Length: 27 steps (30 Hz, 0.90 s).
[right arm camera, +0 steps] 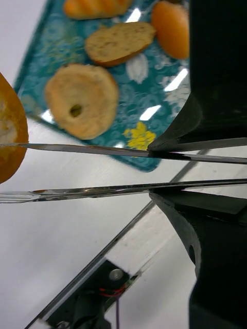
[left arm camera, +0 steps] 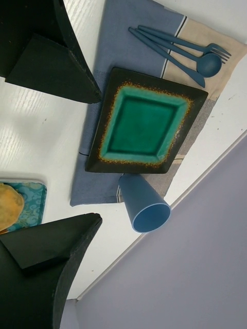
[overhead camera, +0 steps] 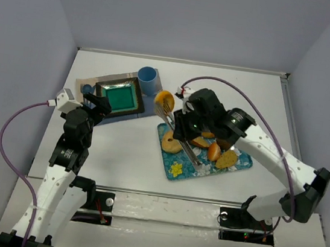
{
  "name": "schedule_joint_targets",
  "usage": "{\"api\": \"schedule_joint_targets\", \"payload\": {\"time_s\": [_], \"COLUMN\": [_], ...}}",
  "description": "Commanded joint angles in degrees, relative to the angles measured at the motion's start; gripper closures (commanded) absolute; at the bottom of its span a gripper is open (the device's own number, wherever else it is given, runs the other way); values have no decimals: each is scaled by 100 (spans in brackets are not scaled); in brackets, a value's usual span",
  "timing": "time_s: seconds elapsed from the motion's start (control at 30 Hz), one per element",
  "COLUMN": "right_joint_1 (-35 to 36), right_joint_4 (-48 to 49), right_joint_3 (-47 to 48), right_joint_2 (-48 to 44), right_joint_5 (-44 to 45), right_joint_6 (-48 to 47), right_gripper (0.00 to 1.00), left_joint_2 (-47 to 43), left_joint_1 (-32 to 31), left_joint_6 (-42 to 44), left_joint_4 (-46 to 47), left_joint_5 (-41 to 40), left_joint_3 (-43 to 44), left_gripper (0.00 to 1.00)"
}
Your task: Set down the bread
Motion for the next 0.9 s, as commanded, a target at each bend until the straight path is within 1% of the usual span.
{"api": "schedule_joint_targets", "payload": {"time_s": [0.0,0.1,0.13,0.2,0.23,0.3,0.33,0.37,0.47,0.6,0.67,0.8,0.87], "right_joint_1": [46,46,46,46,46,46,46,46,46,-7,-7,-60,-60], "right_joint_4": [1343,1081,784,483,308,149,104,60,77,516,605,640,640], "right_joint_3": [1379,2365,3117,3824,4385,4889,5379,5601,6120,6148,6166,6254,6254], "right_joint_2": [1511,2445,3075,3667,4175,4626,5046,5241,5803,6191,6341,6614,6641], "right_joint_5": [-642,-933,-942,-977,-1029,-952,-890,-837,-740,-582,-599,-643,-652], "right_joint_6": [-744,-1027,-1080,-1159,-1229,-1291,-1308,-1291,-1300,-1265,-1265,-1186,-1194], "right_gripper": [71,71,71,71,71,69,68,68,65,61,60,54,47], "left_joint_2": [-29,-73,-90,-143,-169,-196,-196,-187,-152,-108,-108,-117,-134], "left_joint_1": [-2,-2,-2,-2,-2,-2,-2,-2,-2,-2,-2,-2,-2], "left_joint_6": [101,101,92,74,57,48,48,48,57,57,57,57,57], "left_joint_4": [191,147,138,103,112,112,120,120,120,120,120,120,120], "left_joint_5": [31,22,14,-4,-13,-22,-22,-22,-13,-4,-13,-13,-22], "left_joint_3": [-17,-8,-17,-26,-43,-52,-52,-52,-43,-34,-34,-43,-43], "left_gripper": [1,1,1,1,1,1,1,1,1,1,1,1,1]}}
